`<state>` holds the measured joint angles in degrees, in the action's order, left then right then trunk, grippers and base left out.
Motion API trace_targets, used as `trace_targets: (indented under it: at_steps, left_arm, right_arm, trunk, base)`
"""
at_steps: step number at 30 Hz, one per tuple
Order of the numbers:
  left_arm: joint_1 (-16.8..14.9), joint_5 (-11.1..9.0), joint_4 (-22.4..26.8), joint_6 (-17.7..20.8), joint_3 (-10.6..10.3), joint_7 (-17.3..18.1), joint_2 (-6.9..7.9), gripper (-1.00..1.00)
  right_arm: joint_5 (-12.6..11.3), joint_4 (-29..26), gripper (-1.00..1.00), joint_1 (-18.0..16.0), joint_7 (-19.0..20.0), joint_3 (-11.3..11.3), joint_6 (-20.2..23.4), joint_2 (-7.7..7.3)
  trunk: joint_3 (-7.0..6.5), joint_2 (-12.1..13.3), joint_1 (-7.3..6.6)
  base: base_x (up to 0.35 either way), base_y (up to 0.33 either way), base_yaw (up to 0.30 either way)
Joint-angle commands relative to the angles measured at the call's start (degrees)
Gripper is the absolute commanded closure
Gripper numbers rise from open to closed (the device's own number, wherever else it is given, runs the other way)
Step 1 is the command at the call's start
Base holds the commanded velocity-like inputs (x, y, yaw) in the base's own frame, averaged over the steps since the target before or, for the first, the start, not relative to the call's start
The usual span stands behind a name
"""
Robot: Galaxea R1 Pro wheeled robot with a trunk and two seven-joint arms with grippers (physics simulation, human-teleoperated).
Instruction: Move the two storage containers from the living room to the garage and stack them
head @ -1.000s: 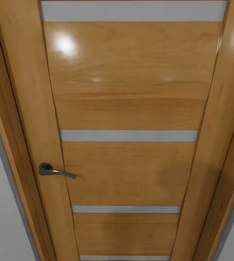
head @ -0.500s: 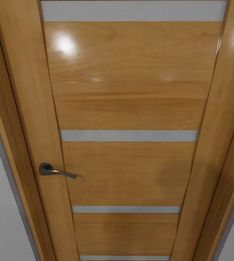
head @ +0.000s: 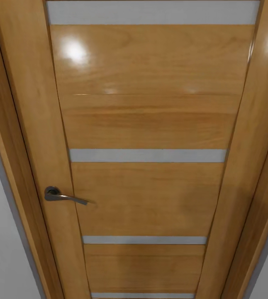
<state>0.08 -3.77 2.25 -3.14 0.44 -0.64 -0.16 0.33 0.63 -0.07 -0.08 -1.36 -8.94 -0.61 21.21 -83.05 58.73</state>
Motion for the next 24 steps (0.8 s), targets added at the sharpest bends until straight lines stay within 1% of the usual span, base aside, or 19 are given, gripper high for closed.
trace_targets:
  at_steps: [1, 6, 11, 14, 24]
  left_arm:
    - [0.0, -0.4, 0.0, -0.1, 0.0, -0.1, -0.01, -1.00]
    - [0.0, -0.4, 0.0, -0.1, 0.0, -0.1, 0.00, -1.00]
    - [0.0, -0.5, 0.0, -0.1, 0.0, -0.1, 0.04, -1.00]
    - [0.0, -0.5, 0.0, -0.1, 0.0, -0.1, 0.06, -1.00]
    - [0.0, -0.5, 0.0, -0.1, 0.0, -0.1, 0.07, -1.00]
  right_arm:
    - [0.0, 0.1, -1.00, 0.0, 0.0, -0.1, -0.3, 0.00]
    - [-0.1, 0.1, -1.00, 0.0, 0.0, -0.1, -0.3, 0.00]
    - [-0.1, 0.1, -1.00, 0.0, 0.0, -0.1, -0.3, 0.00]
    - [-0.1, 0.1, -1.00, 0.0, 0.0, -0.1, -0.3, 0.00]
    - [-0.1, 0.1, -1.00, 0.0, 0.0, -0.1, -0.3, 0.00]
  trunk:
    - [0.04, 0.0, 0.00]
    - [0.04, 0.0, 0.00]
    - [0.04, 0.0, 0.00]
    - [0.04, 0.0, 0.00]
    - [0.04, 0.0, 0.00]
  base:
    - [0.000, 0.000, 0.000]
    - [0.000, 0.000, 0.000]
    - [-0.206, 0.000, 0.000]
    - [-0.105, 0.000, 0.000]
    - [-0.020, 0.000, 0.000]
